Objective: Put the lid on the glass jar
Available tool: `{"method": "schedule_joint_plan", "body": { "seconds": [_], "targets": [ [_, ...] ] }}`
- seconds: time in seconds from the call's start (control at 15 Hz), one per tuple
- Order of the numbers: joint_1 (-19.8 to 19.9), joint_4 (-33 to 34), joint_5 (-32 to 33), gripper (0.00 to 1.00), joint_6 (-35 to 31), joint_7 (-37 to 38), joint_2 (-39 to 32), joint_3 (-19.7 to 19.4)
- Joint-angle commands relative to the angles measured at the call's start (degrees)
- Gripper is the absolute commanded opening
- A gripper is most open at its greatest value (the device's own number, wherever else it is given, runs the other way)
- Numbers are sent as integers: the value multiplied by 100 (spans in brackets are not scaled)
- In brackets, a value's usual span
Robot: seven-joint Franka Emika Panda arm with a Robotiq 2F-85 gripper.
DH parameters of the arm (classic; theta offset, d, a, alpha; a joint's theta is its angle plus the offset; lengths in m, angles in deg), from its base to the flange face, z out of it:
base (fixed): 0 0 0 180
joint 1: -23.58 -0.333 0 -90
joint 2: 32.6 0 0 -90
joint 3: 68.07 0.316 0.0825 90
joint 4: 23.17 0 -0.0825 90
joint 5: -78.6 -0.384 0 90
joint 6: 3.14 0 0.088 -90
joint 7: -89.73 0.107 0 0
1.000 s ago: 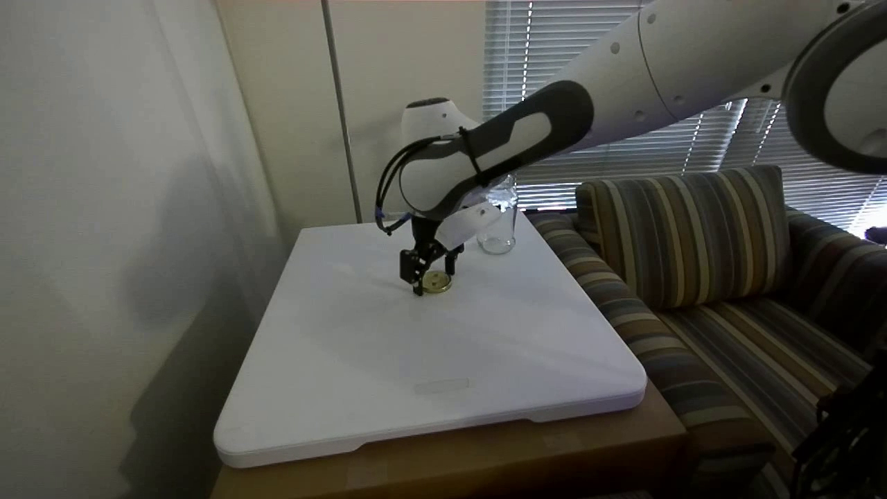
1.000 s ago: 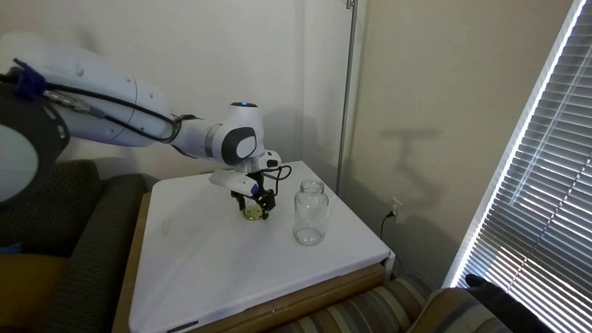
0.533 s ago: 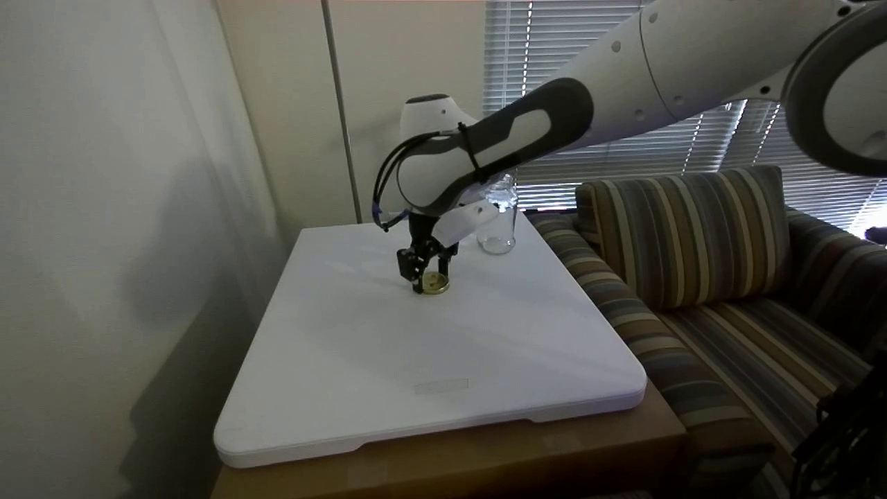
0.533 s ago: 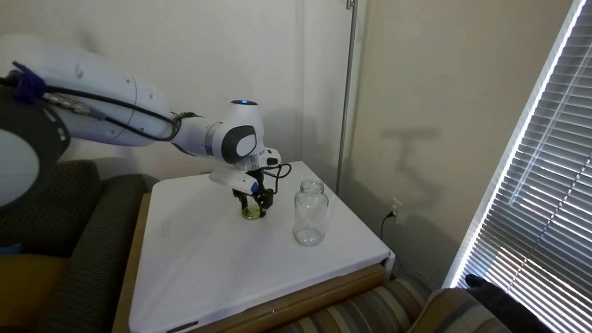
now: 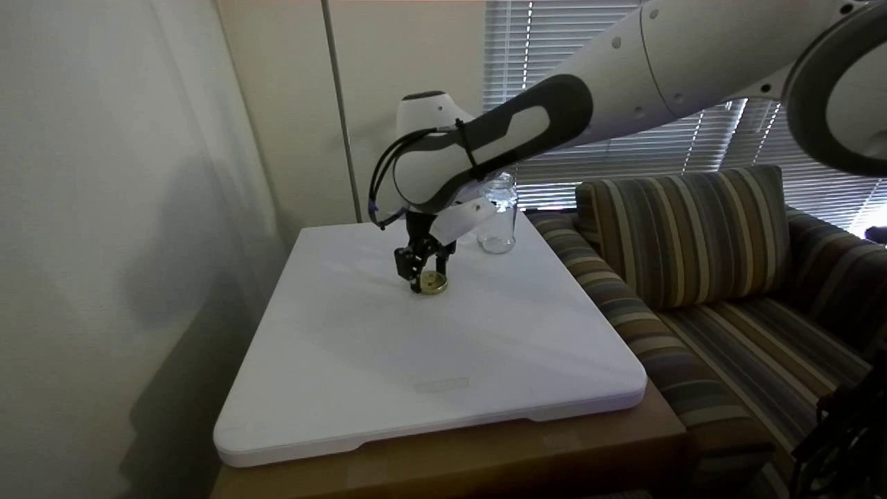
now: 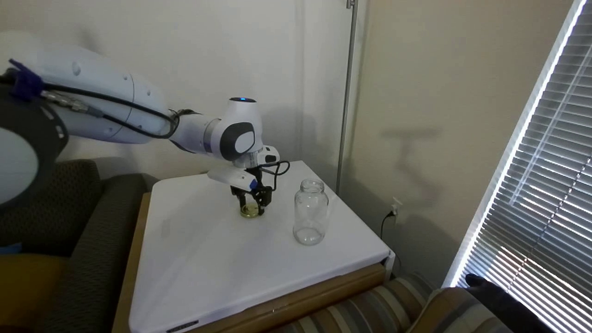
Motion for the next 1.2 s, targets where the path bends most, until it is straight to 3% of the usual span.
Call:
{"method": "schedule_joint_plan", "body": {
  "seconds": [0.0,1.13],
  "targets": [
    [5,187,-20,47,396,-168,46,57],
    [-257,700,91,47,1488,-4,746,-72]
  ]
}}
